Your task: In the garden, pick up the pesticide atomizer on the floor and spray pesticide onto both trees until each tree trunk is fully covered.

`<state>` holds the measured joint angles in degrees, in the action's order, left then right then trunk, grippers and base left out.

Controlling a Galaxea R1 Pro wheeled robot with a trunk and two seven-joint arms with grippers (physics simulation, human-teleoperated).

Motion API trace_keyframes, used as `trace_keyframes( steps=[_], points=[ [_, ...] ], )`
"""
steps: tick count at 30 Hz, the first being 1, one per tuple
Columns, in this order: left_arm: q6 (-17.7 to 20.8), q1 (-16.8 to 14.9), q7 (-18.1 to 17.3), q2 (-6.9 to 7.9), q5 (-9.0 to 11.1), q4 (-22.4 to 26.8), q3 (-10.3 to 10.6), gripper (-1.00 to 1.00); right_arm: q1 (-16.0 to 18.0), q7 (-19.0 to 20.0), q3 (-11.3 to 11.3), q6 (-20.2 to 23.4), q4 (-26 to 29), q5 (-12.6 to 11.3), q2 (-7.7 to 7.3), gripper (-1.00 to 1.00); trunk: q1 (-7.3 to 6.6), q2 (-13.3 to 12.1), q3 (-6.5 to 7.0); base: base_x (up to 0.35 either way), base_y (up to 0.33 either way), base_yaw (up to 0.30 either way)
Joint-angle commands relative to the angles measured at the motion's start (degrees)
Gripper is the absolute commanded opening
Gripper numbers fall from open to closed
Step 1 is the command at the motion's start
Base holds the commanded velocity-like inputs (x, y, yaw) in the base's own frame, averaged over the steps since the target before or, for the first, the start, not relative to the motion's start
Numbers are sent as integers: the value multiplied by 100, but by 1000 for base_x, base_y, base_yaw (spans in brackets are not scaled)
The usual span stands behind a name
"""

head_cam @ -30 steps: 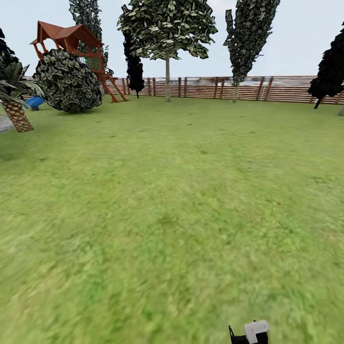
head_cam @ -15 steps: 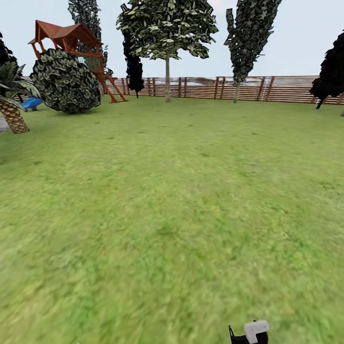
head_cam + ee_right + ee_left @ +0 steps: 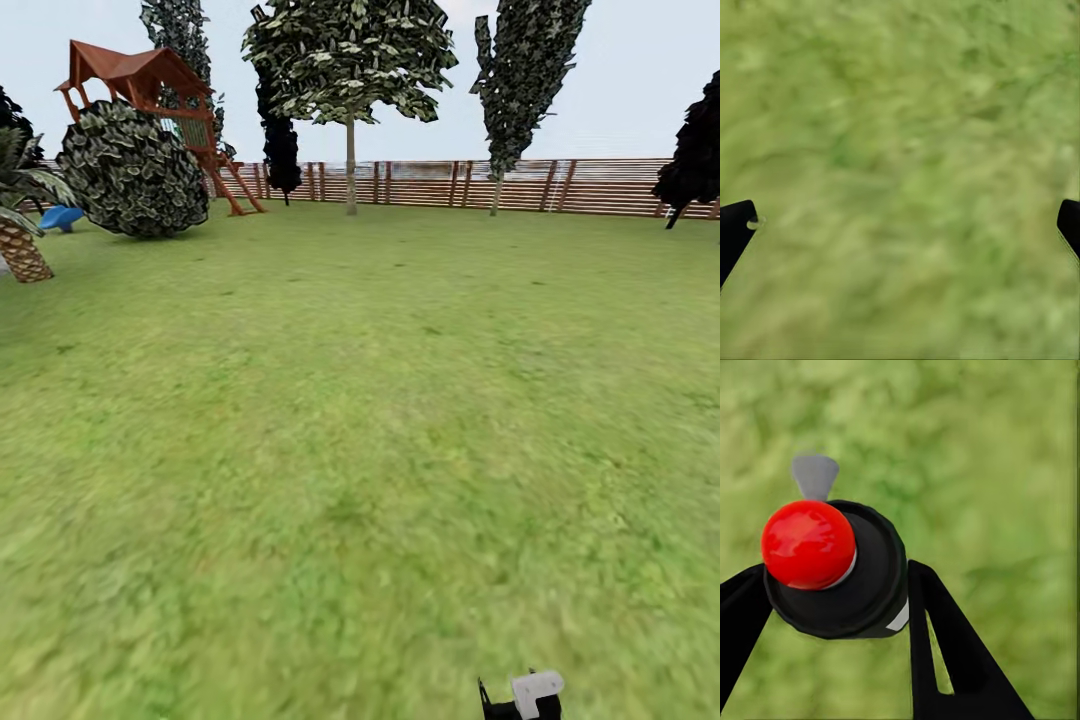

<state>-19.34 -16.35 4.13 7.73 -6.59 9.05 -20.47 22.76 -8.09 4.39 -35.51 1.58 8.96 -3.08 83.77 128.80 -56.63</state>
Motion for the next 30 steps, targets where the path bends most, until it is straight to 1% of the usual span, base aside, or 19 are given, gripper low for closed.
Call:
trace_keyframes(
  steps=[1, 30],
  points=[
    [0, 0, 0, 0, 0, 0, 0, -100, 0, 0, 0, 0, 0, 0, 0, 100, 0, 0, 0, 339, 0, 0],
    [0, 0, 0, 10, 0, 0, -1, -100, 0, 0, 0, 0, 0, 0, 0, 100, 0, 0, 0, 339, 0, 0]
  ],
)
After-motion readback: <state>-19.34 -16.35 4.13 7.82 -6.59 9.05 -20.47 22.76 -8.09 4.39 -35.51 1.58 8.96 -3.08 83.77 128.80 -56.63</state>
